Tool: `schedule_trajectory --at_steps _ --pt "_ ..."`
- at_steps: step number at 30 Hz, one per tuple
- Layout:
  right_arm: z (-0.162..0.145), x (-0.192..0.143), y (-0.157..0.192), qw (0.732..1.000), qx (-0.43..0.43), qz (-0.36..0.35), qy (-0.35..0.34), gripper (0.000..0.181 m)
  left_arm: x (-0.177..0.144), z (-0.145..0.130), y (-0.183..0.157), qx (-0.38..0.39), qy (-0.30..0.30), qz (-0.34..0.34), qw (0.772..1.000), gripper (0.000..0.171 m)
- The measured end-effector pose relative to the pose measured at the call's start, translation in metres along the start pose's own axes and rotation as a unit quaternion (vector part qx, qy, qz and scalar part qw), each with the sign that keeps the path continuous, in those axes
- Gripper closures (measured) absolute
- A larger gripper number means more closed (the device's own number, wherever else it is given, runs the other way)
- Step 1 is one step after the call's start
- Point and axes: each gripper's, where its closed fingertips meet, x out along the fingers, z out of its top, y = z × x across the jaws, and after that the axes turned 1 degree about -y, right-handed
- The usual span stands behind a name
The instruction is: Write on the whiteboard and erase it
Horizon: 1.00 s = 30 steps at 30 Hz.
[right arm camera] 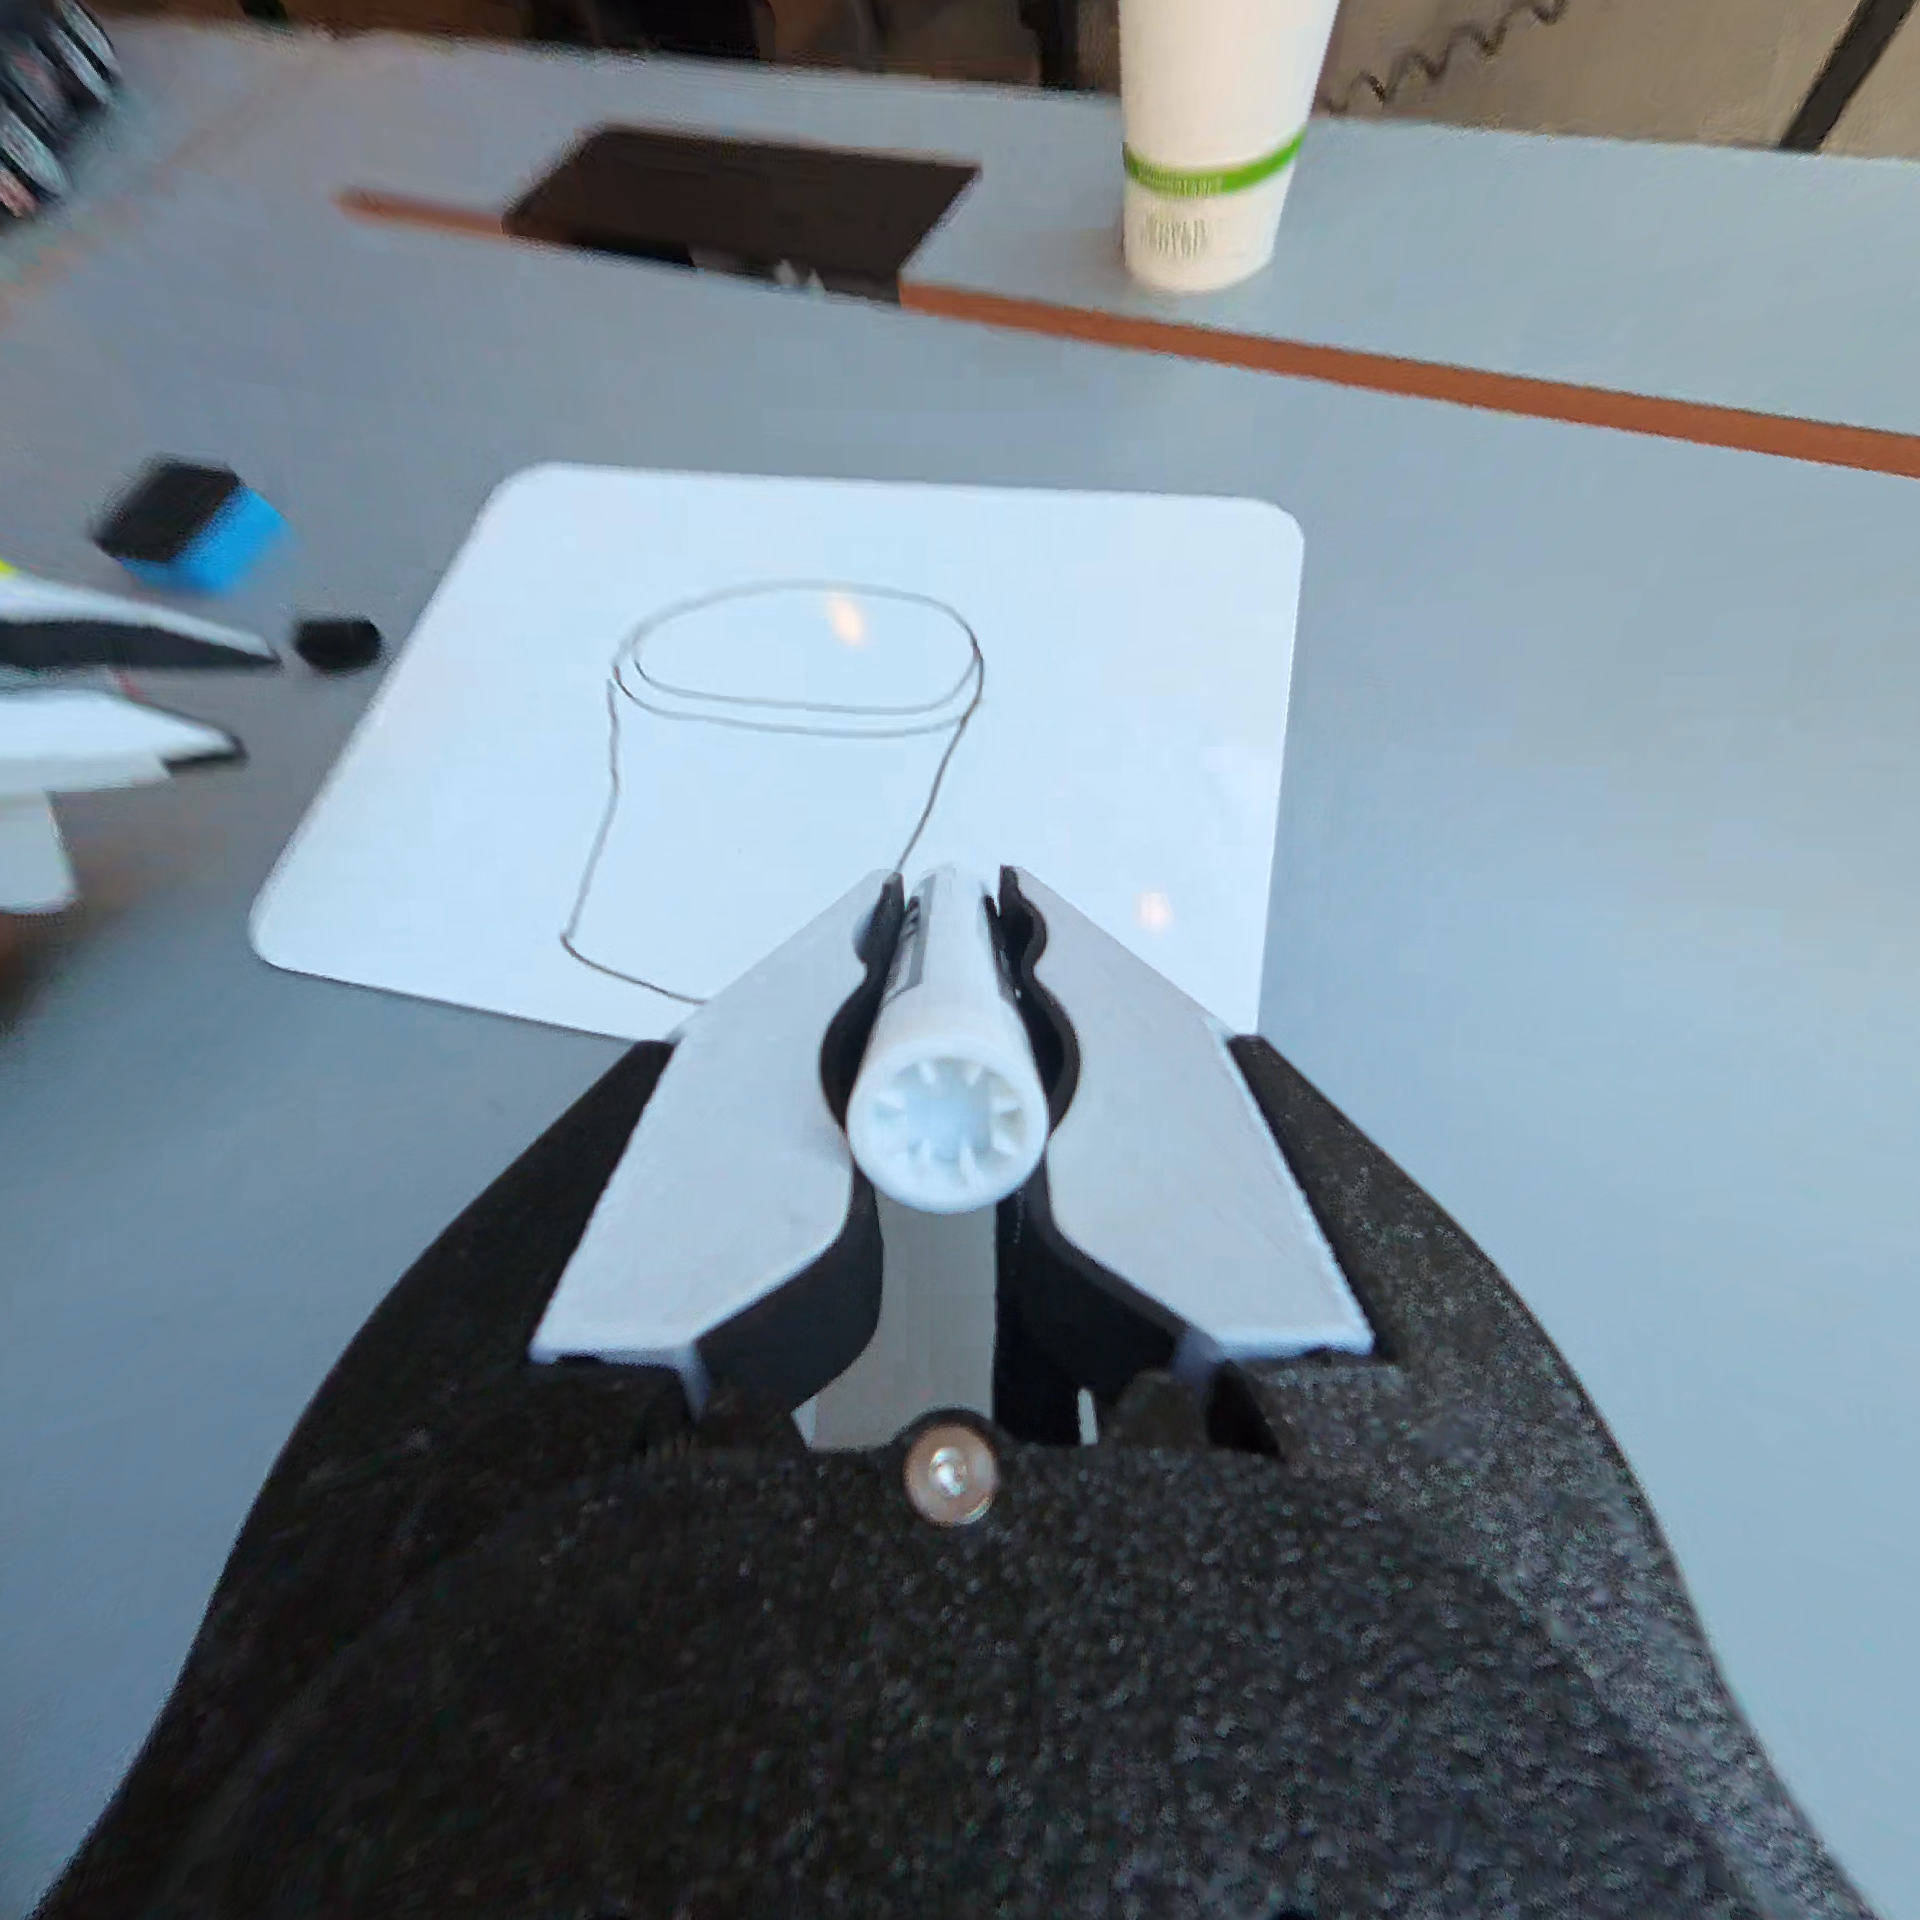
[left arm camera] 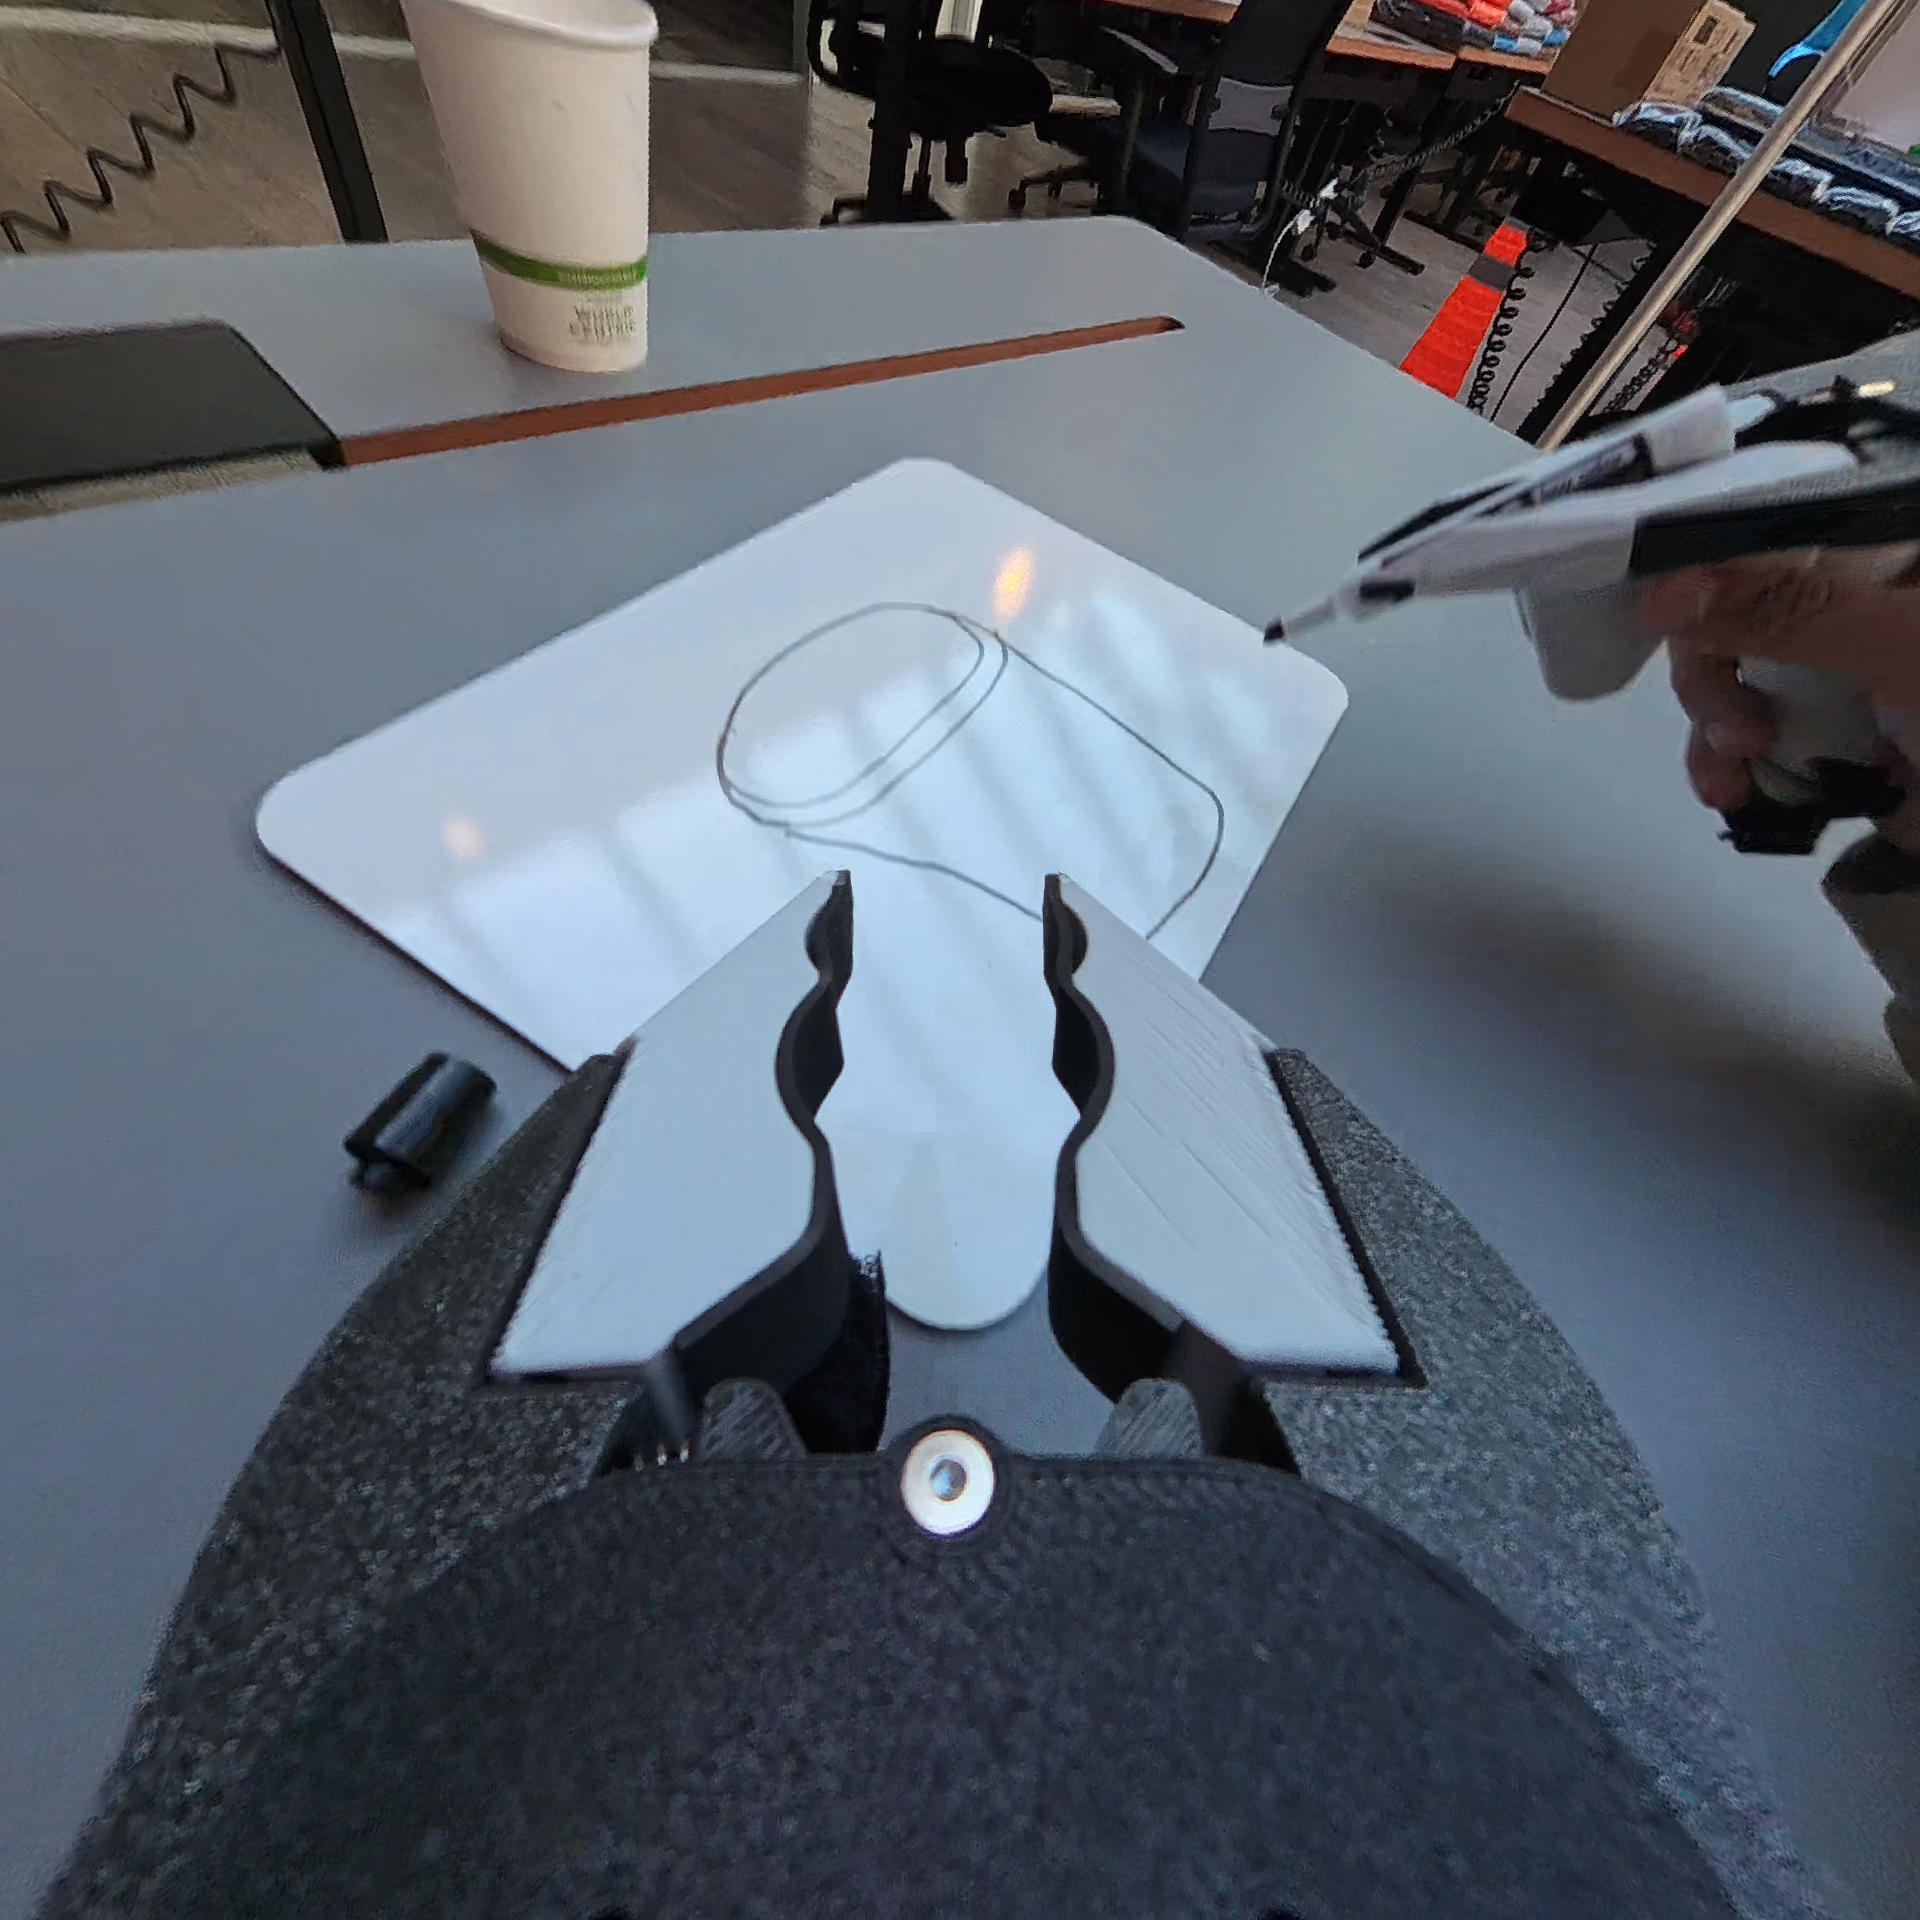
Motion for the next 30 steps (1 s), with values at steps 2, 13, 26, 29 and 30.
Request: schedule_trajectory --at_steps 2,13,26,29,30 --pt "0.015 -0.005 -0.005 0.989 0.076 0.109 -0.07 0.164 -0.016 -0.017 -0.006 -0.034 0.02 -0.003 0.999 0.133" --pt "0.021 0.012 -0.033 0.98 0.101 0.143 -0.09 0.163 -0.035 -0.051 -0.004 -0.038 0.083 0.075 0.993 0.131" --pt "0.03 -0.014 -0.038 0.971 0.094 0.138 -0.17 0.163 -0.02 -0.083 0.005 0.035 0.167 0.139 0.976 0.112" --pt "0.03 -0.016 -0.034 0.971 0.088 0.142 -0.17 0.163 -0.02 -0.082 0.01 0.032 0.168 0.139 0.975 0.114" --pt "0.031 -0.017 -0.033 0.971 0.085 0.141 -0.171 0.163 -0.02 -0.082 0.01 0.032 0.169 0.138 0.975 0.116"
